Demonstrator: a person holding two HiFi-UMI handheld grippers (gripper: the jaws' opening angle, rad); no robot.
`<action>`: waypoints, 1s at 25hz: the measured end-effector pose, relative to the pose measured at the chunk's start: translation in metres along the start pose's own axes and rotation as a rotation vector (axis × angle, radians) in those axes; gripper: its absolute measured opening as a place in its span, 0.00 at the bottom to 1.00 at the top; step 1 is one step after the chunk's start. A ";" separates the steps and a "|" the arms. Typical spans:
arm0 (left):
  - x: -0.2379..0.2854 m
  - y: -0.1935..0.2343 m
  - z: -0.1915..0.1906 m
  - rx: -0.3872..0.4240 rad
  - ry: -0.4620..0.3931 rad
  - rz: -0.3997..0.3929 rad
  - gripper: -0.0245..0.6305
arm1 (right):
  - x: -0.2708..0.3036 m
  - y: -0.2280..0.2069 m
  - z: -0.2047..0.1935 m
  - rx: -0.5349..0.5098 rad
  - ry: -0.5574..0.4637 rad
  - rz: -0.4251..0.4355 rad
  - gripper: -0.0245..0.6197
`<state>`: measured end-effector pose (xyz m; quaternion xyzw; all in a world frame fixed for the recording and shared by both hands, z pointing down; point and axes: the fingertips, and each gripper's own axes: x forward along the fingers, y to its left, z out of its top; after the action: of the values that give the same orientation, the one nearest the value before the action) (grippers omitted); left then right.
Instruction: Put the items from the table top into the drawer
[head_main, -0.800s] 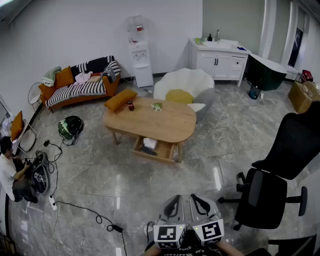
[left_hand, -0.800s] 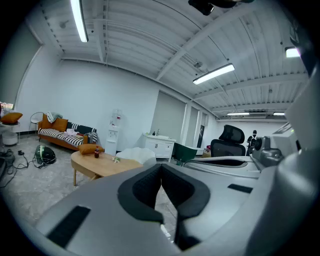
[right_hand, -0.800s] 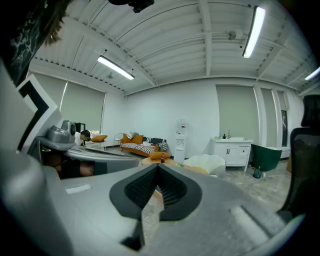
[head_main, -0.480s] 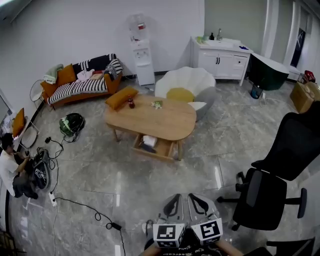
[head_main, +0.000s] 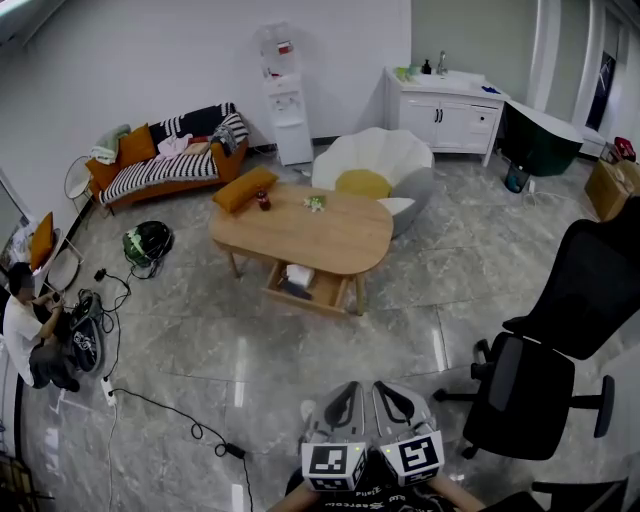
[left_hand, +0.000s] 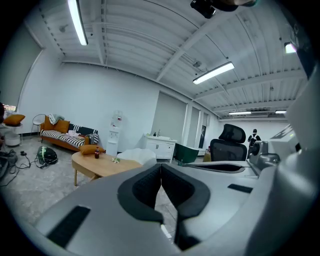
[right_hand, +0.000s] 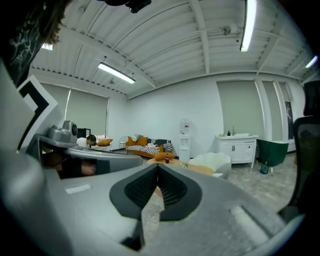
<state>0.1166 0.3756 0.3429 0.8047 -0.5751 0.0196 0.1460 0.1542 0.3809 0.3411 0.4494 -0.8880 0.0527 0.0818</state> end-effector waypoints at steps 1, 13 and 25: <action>0.001 0.000 0.000 -0.003 -0.003 0.000 0.05 | 0.000 -0.001 0.000 -0.004 0.001 -0.002 0.04; 0.032 -0.002 0.018 0.034 -0.026 -0.039 0.05 | 0.017 -0.029 0.018 -0.030 -0.046 -0.060 0.04; 0.092 0.017 0.048 0.074 -0.076 -0.130 0.05 | 0.075 -0.058 0.033 -0.071 -0.036 -0.104 0.04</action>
<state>0.1250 0.2733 0.3186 0.8452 -0.5259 0.0009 0.0952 0.1542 0.2820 0.3244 0.4928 -0.8660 0.0085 0.0842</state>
